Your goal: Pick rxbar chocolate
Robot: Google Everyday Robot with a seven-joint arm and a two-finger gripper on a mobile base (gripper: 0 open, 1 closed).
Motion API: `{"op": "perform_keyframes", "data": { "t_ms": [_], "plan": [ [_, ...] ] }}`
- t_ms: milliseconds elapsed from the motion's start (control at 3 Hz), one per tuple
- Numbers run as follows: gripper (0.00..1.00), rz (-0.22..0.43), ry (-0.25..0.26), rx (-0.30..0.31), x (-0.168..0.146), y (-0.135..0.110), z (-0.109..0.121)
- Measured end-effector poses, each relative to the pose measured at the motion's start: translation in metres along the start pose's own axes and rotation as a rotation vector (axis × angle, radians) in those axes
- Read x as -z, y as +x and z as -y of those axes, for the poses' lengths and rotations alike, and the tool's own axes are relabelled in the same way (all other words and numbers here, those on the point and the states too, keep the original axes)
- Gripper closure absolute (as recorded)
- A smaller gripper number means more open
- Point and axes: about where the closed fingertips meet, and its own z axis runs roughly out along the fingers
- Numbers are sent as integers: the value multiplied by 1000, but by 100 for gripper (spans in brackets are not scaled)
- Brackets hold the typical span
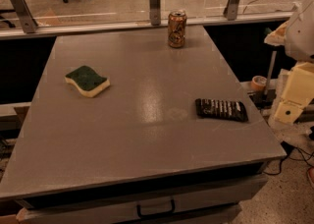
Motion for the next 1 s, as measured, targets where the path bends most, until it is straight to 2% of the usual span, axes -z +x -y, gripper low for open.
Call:
{"op": "perform_keyframes", "data": {
  "t_ms": [333,667,1000],
  "plan": [
    [0,0,0,0,0,0,0],
    [0,44,-22,-10,-14,-2,9],
    [0,114,-59,-19,-47,-4,22]
  ]
}}
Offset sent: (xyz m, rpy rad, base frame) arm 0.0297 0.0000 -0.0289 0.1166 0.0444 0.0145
